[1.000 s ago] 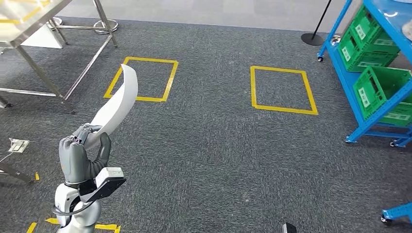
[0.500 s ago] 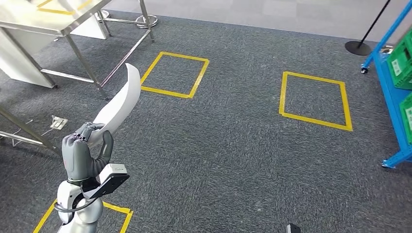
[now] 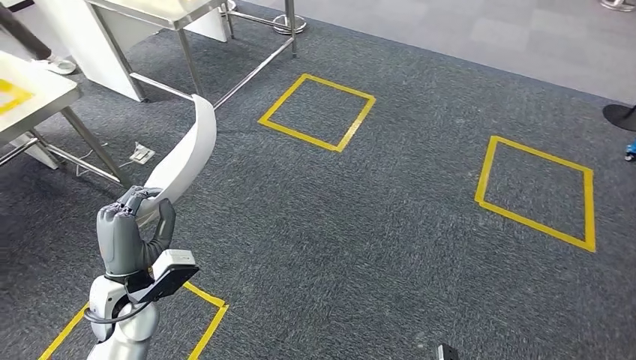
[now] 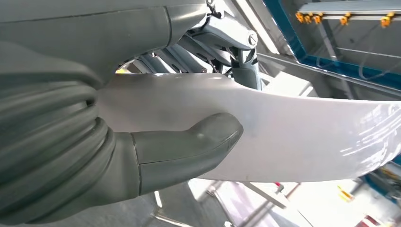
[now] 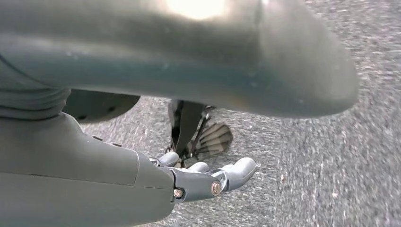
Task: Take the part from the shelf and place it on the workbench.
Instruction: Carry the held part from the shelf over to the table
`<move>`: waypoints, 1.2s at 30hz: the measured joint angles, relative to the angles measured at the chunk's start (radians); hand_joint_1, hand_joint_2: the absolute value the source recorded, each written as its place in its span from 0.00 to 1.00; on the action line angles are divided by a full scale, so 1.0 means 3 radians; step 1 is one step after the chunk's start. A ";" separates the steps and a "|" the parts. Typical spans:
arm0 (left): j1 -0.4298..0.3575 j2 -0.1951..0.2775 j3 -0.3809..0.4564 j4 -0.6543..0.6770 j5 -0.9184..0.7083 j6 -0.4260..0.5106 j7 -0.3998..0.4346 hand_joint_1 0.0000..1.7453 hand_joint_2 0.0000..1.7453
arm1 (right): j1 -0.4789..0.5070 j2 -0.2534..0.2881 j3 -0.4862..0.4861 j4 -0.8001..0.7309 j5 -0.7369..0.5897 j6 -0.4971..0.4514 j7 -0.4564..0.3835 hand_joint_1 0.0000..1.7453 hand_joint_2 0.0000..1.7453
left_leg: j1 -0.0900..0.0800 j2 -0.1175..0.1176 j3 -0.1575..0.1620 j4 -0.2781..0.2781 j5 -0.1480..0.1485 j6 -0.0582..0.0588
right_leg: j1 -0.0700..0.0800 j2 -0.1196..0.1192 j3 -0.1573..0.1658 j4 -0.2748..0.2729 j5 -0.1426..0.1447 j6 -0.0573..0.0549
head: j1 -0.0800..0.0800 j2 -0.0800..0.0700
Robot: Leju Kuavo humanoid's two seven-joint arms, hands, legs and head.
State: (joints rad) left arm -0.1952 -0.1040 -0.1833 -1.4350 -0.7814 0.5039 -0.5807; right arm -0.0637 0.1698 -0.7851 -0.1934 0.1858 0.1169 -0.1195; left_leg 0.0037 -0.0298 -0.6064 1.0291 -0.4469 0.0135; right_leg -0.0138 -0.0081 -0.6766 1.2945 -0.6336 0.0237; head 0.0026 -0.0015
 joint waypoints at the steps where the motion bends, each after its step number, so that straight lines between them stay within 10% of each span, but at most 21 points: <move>1: 0.0001 0.0000 0.0000 0.0006 0.0000 0.0000 0.0000 1.00 1.00 | 0.0005 0.0000 0.0000 0.0000 0.0000 -0.0003 0.0002 0.00 0.00 | 0.0000 -0.0050 -0.0003 0.0007 -0.0001 0.0000 | -0.0001 0.0008 -0.0054 0.0076 0.0014 0.0000 | 0.0000 0.0000; 5: -0.0005 0.0000 0.0000 0.0013 0.0001 0.0004 0.0000 1.00 1.00 | 0.0006 -0.0002 0.0000 0.0000 0.0003 -0.0014 0.0009 0.00 0.00 | 0.0007 -0.0235 -0.0015 0.0045 -0.0006 -0.0034 | -0.0016 0.0167 0.0218 -0.0589 0.0398 -0.0014 | 0.0001 0.0000; 9: -0.0007 0.0005 0.0000 0.0010 0.0002 0.0024 0.0004 1.00 1.00 | -0.0005 -0.0002 -0.0001 0.0000 0.0012 -0.0015 0.0020 0.00 0.00 | 0.0015 -0.0374 -0.0052 0.0028 0.0019 -0.0132 | -0.0003 0.0199 0.0322 -0.0811 0.0444 -0.0071 | 0.0000 0.0000; 14: -0.0003 0.0016 -0.0001 -0.0019 0.0002 0.0052 0.0009 1.00 1.00 | -0.0003 -0.0004 -0.0001 0.0000 0.0035 0.0001 0.0017 0.00 0.00 | -0.0001 0.0006 -0.0325 0.0581 -0.0295 -0.0192 | 0.0000 -0.0015 0.0345 -0.0855 0.0468 -0.0169 | -0.0029 0.0000; 17: 0.0031 0.0016 -0.0001 -0.0040 0.0003 0.0062 0.0019 1.00 1.00 | 0.0006 -0.0004 -0.0001 0.0000 0.0055 0.0022 0.0023 0.00 0.00 | 0.0001 0.0072 -0.0463 0.0916 -0.0385 -0.0194 | 0.0009 -0.0158 0.0346 -0.0853 0.0456 -0.0176 | -0.0030 0.0000; 22: 0.0038 0.0028 -0.0001 -0.0085 0.0001 0.0051 0.0065 1.00 1.00 | 0.0000 -0.0004 0.0000 0.0000 0.0071 0.0045 0.0024 0.00 0.00 | -0.0048 0.0377 0.0015 0.0063 -0.0051 -0.0101 | 0.0040 -0.0357 0.0394 -0.0850 0.0413 -0.0127 | -0.0025 0.0000; 25: 0.0036 0.0038 -0.0001 -0.0077 -0.0015 0.0028 0.0107 1.00 1.00 | -0.0011 -0.0004 0.0000 0.0000 0.0070 0.0058 0.0024 0.00 0.00 | -0.0049 0.0280 0.0017 0.0023 -0.0042 -0.0043 | 0.0045 -0.0433 0.0417 -0.0850 0.0393 -0.0072 | -0.0020 0.0000; 29: 0.0013 0.0034 -0.0011 -0.0063 -0.0024 0.0018 0.0133 1.00 1.00 | -0.0013 -0.0004 0.0000 0.0000 0.0075 0.0065 0.0027 0.00 0.00 | -0.0006 0.0104 0.0022 0.0000 -0.0016 0.0010 | 0.0018 -0.0058 0.0194 -0.0362 0.0126 -0.0003 | -0.0001 0.0000; 31: 0.0017 0.0031 -0.0022 -0.0052 -0.0020 0.0016 0.0139 1.00 1.00 | 0.0002 -0.0004 0.0000 0.0000 0.0079 0.0065 0.0041 0.00 0.00 | -0.0005 0.0000 0.0017 0.0006 -0.0015 0.0015 | 0.0016 -0.0002 -0.0013 0.0005 0.0020 0.0003 | 0.0004 0.0000; 33: 0.0027 0.0031 -0.0028 -0.0047 -0.0004 0.0015 0.0139 1.00 1.00 | 0.0009 -0.0004 0.0000 0.0000 0.0085 0.0065 0.0055 0.00 0.00 | -0.0004 -0.0107 0.0017 0.0017 -0.0015 0.0013 | 0.0014 0.0015 -0.0030 -0.0047 0.0152 -0.0004 | 0.0004 0.0000; 36: 0.0031 0.0032 -0.0029 -0.0056 0.0019 0.0020 0.0134 1.00 1.00 | 0.0003 -0.0005 0.0000 0.0000 0.0101 0.0065 0.0062 0.00 0.00 | -0.0002 -0.0247 0.0005 0.0039 -0.0018 -0.0018 | -0.0003 0.0211 0.0219 -0.0656 0.0453 -0.0027 | 0.0003 0.0000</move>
State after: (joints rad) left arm -0.1860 -0.0942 -0.1919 -1.4517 -0.7757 0.5098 -0.5405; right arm -0.0628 0.1683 -0.7850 -0.1934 0.2161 0.1366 -0.1010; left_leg 0.0029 -0.1040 -0.6050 1.0409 -0.4524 0.0082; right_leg -0.0148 0.0551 -0.6109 1.0976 -0.4976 0.0156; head 0.0034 -0.0015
